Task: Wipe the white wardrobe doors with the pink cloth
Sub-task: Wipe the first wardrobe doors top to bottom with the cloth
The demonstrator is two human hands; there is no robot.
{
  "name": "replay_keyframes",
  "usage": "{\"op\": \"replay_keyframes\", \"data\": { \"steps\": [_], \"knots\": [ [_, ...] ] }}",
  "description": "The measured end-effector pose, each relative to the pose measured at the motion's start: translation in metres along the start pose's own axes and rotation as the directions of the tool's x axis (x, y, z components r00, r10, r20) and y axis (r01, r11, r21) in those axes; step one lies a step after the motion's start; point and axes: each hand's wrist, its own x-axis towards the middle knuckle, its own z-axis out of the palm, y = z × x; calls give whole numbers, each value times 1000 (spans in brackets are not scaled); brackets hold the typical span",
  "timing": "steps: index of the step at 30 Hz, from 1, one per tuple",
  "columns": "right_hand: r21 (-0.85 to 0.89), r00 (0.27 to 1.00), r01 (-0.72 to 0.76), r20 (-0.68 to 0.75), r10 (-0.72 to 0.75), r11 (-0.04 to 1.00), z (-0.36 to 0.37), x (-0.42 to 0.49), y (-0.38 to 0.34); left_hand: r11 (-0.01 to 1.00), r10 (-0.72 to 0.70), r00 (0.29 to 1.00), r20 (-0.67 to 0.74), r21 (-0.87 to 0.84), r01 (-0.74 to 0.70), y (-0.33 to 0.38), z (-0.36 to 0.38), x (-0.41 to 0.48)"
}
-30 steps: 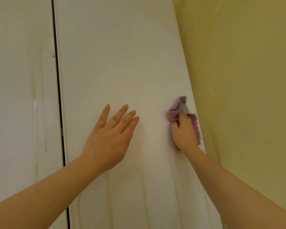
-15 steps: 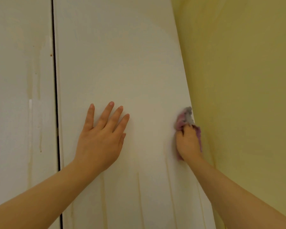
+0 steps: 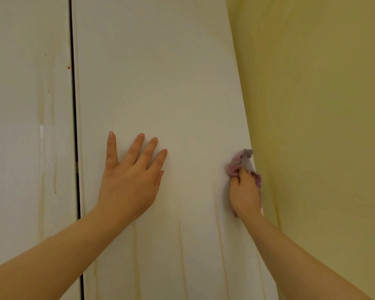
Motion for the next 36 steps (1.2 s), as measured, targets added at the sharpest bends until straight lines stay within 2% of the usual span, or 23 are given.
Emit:
{"op": "replay_keyframes", "data": {
  "steps": [3,6,8,10,11,14,15,17,18,19,22,23,26,27,30,31,34,36],
  "knots": [
    [31,997,42,61,-43,999,-2,-6,3,1000,26,999,-43,3,-26,0,5,0],
    [63,992,-117,-40,119,991,-6,1,13,999,34,996,-77,1,-34,1,8,0],
    [20,1000,13,-28,-13,1000,1,-8,6,1000,31,995,-96,0,-31,2,8,1],
    [28,995,80,63,-81,996,3,-19,-1,999,32,994,-105,10,-31,0,9,1],
    [20,995,57,78,-58,998,1,-16,-1,999,32,993,-115,17,-30,-1,10,1],
    [105,991,-126,-32,129,987,0,-8,-6,999,36,991,-131,11,-35,-1,10,0],
    [112,996,-79,-37,83,991,3,-12,-13,1000,31,991,-133,6,-30,0,10,0],
    [53,996,75,54,-78,996,12,-29,-21,1000,23,989,-149,5,-23,0,11,0],
    [45,990,107,89,-111,993,11,-35,-22,1000,20,988,-154,5,-19,0,11,0],
    [42,991,91,94,-95,995,8,-30,-18,1000,19,988,-150,0,-19,0,11,0],
    [53,993,-115,19,115,992,0,-11,-17,1000,20,991,-130,-14,-22,0,9,0],
    [57,995,-97,13,96,994,2,-12,-19,1000,18,992,-125,-14,-20,0,8,0],
    [24,979,154,132,-156,988,7,-30,-33,1000,12,993,-116,7,-11,1,5,-1],
    [26,971,189,142,-191,982,7,-30,-32,1000,11,994,-113,14,-9,2,4,0],
    [68,1000,-1,26,-1,998,5,-14,-35,1000,20,996,-92,25,-18,0,3,1],
    [74,1000,-9,7,9,997,9,-16,-38,1000,17,996,-84,22,-15,-1,2,0],
    [50,957,266,109,-270,963,21,-46,-49,1000,-7,996,-87,4,7,-6,-5,-4],
    [64,932,333,128,-338,941,22,-51,-48,1000,-13,995,-94,2,14,-11,-10,-11]
  ]
}}
